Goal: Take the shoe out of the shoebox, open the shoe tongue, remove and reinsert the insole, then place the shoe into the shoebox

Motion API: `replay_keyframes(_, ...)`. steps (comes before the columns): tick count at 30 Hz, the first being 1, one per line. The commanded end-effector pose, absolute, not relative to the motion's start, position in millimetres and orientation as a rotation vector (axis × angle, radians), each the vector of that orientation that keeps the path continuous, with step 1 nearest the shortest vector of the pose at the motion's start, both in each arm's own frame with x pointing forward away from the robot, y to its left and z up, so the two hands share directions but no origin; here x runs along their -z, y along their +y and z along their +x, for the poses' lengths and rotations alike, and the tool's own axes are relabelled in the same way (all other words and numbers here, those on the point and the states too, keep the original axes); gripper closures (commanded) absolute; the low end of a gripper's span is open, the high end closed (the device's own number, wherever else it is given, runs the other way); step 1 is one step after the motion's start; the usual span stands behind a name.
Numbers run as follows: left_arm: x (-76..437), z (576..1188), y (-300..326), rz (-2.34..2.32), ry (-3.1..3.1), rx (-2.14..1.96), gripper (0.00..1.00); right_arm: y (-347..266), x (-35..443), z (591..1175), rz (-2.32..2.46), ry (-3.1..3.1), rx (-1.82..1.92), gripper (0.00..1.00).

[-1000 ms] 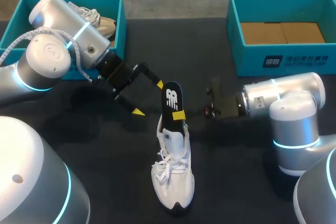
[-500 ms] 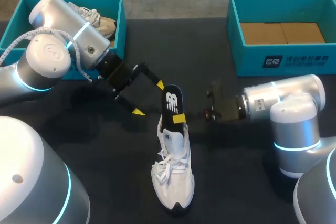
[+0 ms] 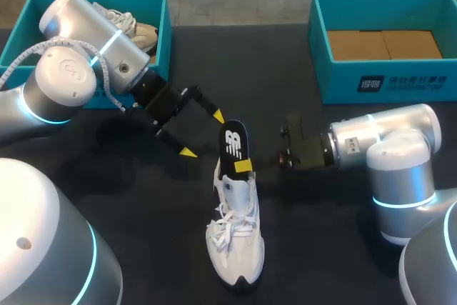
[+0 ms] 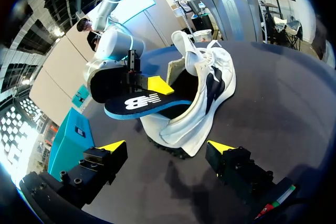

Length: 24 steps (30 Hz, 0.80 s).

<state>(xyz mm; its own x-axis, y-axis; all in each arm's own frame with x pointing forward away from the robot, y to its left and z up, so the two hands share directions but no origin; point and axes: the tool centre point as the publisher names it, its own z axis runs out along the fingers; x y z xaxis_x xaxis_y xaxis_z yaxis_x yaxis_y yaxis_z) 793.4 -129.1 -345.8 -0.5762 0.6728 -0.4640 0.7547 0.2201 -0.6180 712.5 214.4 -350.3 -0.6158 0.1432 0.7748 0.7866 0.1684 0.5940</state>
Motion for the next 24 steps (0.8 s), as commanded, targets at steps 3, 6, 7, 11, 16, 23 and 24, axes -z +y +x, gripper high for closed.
replay_keyframes(3,346,794,-130,1.400,2.379,1.292,0.00,217,356,703,-0.901,-1.878,1.473,1.00)
replay_keyframes(6,346,794,-130,1.400,2.379,1.292,0.00,217,356,701,-0.905,-1.877,1.470,1.00)
replay_keyframes(7,346,794,-130,1.400,2.379,1.292,0.00,218,356,700,-0.907,-1.876,1.470,1.00)
replay_keyframes(11,346,794,-130,1.400,2.379,1.292,0.00,218,357,697,-0.919,-1.869,1.456,1.00)
replay_keyframes(16,346,794,-130,1.400,2.379,1.292,0.00,219,356,693,-0.938,-1.868,1.432,1.00)
replay_keyframes(23,346,794,-130,1.400,2.379,1.292,0.00,220,358,687,-0.956,-1.864,1.407,1.00)
replay_keyframes(24,346,794,-130,1.400,2.379,1.292,0.00,220,358,686,-0.958,-1.863,1.406,1.00)
